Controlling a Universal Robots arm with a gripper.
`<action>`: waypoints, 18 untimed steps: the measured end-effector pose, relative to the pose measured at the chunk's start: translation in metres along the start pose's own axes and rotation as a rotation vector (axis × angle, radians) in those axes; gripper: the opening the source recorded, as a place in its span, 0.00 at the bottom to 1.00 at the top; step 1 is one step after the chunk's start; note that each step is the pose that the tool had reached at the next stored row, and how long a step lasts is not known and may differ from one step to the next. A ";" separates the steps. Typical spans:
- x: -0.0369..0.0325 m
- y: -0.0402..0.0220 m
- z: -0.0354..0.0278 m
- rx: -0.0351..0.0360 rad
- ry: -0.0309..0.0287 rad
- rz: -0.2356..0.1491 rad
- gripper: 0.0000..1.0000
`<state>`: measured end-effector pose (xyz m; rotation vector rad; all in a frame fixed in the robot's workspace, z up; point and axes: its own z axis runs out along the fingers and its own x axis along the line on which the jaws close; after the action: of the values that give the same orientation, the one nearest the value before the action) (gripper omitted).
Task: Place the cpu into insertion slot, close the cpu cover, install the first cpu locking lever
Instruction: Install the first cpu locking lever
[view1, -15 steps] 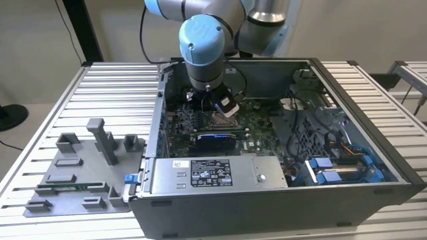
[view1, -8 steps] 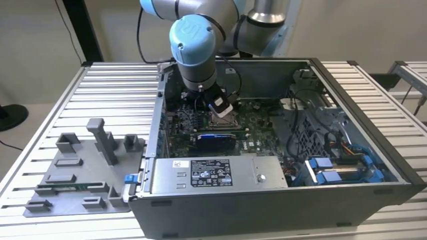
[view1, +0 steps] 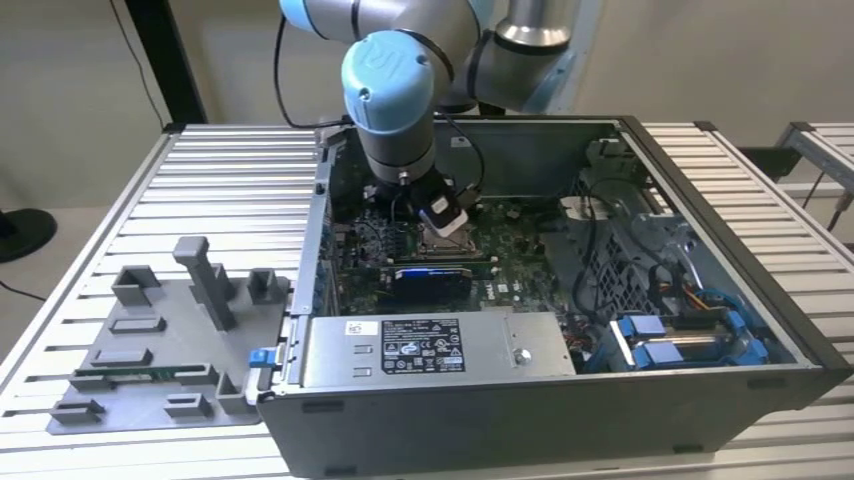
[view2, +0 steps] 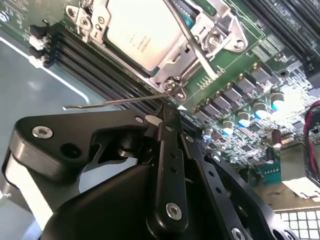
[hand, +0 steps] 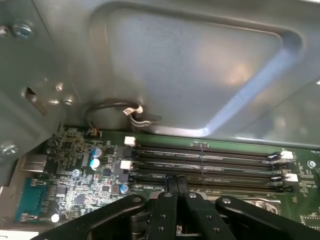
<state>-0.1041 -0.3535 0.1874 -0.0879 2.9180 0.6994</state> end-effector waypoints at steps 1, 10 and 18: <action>-0.0017 -0.0003 0.0001 -0.0003 -0.0001 0.000 0.00; -0.0055 -0.0050 -0.0015 -0.0016 0.0000 0.000 0.00; -0.0107 -0.0054 -0.0008 -0.0017 0.0000 0.000 0.00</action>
<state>-0.0931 -0.3585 0.1873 -0.0876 2.9174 0.7020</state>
